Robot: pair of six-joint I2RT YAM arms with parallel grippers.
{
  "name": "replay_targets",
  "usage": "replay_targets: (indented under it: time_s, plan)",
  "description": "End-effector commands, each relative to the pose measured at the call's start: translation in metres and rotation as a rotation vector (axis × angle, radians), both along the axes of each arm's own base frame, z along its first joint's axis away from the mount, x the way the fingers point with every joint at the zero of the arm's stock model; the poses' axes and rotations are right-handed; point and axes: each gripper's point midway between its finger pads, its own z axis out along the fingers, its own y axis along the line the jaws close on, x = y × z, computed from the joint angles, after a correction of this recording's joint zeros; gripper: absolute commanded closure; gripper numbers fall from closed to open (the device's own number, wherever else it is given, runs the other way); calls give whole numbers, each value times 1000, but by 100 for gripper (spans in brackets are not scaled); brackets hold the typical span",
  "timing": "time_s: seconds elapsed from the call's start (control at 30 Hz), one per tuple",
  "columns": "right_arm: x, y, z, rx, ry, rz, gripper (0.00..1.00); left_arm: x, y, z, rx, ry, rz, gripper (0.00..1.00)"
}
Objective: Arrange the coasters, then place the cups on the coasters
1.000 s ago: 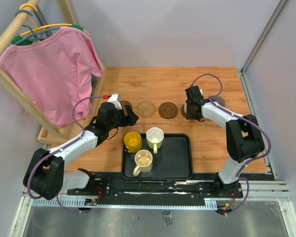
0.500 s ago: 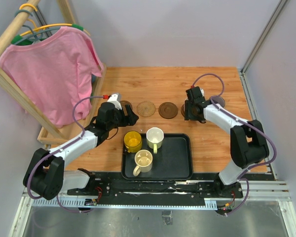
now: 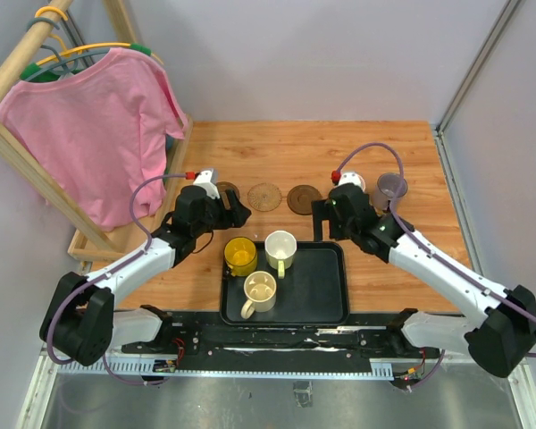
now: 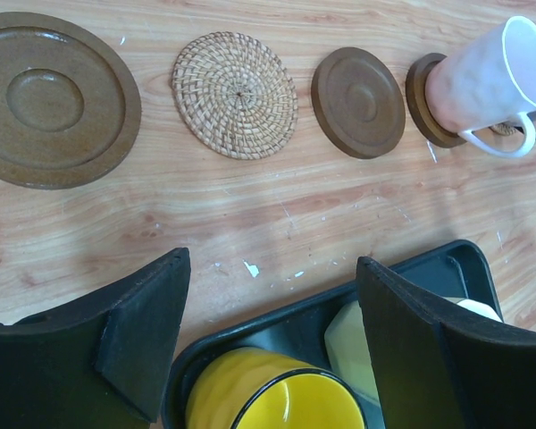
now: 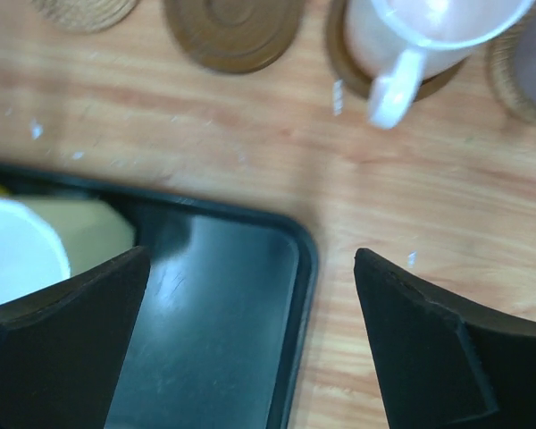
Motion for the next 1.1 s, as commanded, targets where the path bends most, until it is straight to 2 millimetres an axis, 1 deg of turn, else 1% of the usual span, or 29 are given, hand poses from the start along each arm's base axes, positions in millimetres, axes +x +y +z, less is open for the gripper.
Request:
replay_targets:
  time_s: [0.0,0.1,0.2,0.33,0.43,0.57,0.73,0.97,1.07]
  plan:
    - [-35,32,-6,73,28,116,1,-1,-3,6,-10,-33,-25,21]
    - [-50,54,-4,72,14,206,2,-3,-7,6,-23,-29,-52,21]
    - [-60,72,-4,50,3,279,2,-6,-11,4,-41,-18,-67,21]
    - [-67,94,-5,44,2,343,2,-10,-11,-1,-52,-6,-72,21]
    - [-71,106,-6,54,5,372,2,-11,-11,-2,-51,-6,-74,21]
    - [-77,116,-9,70,21,392,2,-11,-13,-4,-48,-2,-88,21]
    - [-84,125,-19,93,51,406,2,-11,-16,-7,-51,4,-100,21]
    - [-90,132,-31,95,85,416,2,-11,-20,-9,-56,10,-117,22]
    - [-91,130,-41,75,104,405,2,-11,-21,-10,-59,11,-122,21]
